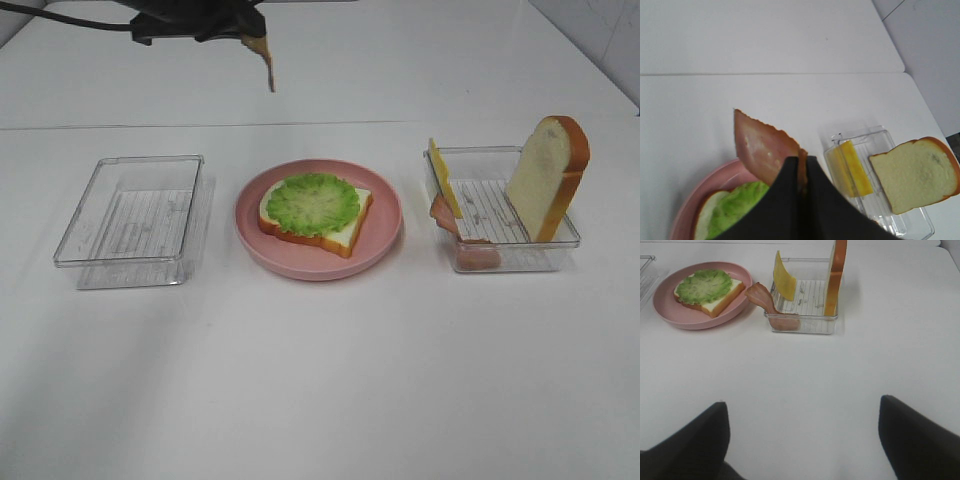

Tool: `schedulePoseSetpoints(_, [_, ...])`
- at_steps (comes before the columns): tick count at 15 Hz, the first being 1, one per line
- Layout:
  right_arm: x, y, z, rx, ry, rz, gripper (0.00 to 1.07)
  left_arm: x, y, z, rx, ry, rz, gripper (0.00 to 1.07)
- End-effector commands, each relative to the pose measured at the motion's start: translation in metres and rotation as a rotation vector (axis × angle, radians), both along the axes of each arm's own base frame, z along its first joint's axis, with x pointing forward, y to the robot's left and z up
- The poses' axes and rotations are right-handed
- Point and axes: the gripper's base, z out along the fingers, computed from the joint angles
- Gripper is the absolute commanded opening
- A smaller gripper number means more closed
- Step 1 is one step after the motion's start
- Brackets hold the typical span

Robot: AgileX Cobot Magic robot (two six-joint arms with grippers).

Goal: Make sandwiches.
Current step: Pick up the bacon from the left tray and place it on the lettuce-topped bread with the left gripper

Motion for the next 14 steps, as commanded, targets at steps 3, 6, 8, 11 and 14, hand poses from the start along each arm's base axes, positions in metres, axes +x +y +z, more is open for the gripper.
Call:
schedulePoseSetpoints(3, [-0.002, 0.000, 0.000, -0.004, -0.022, 0.002, 0.78, -0.009, -0.051, -0.023, -0.002, -0.007, -0.058, 0.00])
schedulePoseSetpoints(6, [-0.002, 0.000, 0.000, -0.004, -0.022, 0.002, 0.78, -0.013, -0.077, -0.058, 0.003, 0.100, -0.124, 0.00])
schedulePoseSetpoints(8, [-0.002, 0.000, 0.000, -0.004, -0.022, 0.002, 0.78, -0.014, -0.084, -0.085, -0.028, 0.219, -0.147, 0.00])
schedulePoseSetpoints(11, [-0.002, 0.000, 0.000, -0.004, -0.022, 0.002, 0.78, -0.015, -0.087, -0.105, -0.013, 0.281, -0.178, 0.00])
schedulePoseSetpoints(14, [-0.002, 0.000, 0.000, -0.004, -0.022, 0.002, 0.78, -0.011, -0.085, -0.111, 0.045, 0.242, -0.201, 0.00])
